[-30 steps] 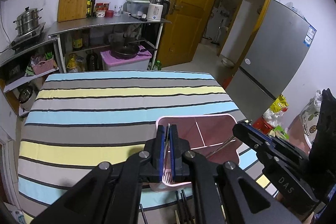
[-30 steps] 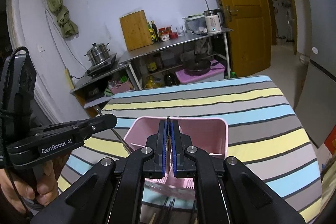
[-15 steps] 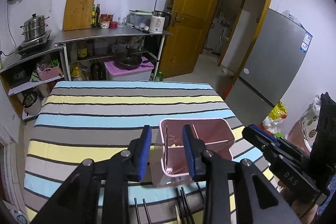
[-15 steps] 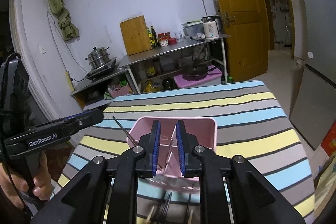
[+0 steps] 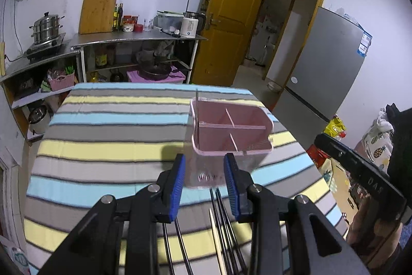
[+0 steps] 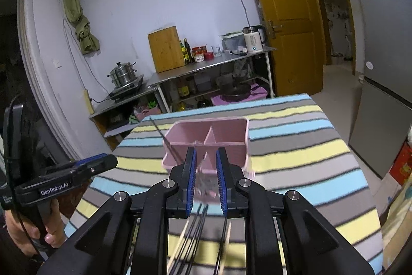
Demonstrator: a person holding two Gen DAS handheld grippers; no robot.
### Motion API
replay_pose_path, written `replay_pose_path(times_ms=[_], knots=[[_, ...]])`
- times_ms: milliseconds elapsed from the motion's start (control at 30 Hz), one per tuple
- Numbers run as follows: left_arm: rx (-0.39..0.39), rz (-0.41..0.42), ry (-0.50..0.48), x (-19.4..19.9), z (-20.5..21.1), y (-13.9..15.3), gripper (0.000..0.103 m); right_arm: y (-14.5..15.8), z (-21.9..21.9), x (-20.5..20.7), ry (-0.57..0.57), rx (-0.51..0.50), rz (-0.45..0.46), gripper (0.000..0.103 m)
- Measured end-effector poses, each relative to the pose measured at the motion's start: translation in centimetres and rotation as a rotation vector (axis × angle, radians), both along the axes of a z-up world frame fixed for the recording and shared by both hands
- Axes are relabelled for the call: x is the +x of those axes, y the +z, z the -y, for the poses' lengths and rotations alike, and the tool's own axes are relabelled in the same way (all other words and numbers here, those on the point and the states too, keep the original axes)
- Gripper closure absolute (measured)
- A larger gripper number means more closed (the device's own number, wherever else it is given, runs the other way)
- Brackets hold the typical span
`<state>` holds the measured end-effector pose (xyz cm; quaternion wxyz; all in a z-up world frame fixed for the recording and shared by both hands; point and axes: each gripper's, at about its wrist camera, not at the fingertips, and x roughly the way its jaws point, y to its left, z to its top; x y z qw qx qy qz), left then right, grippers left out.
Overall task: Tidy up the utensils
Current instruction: 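Lower the left tool onto a wooden chopstick while the right tool grasps another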
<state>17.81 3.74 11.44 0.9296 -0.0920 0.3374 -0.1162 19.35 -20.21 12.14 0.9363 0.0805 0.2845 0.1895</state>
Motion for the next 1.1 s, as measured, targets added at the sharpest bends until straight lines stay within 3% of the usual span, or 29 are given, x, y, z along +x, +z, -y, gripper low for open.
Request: replay_pose_path(times_ms=[533, 1100], knots=[[0.021, 0.027, 0.008, -8.4, -0.5, -4.1, 0.071, -3.7, 0.2, -6.8, 0.015, -0.017, -0.031, 0.087], [-0.006, -0.037, 0.005, -10.2, -1.3, -7.8, 0.071, -6.9, -0.5, -8.2, 0.025, -0.034, -0.099, 0.087]])
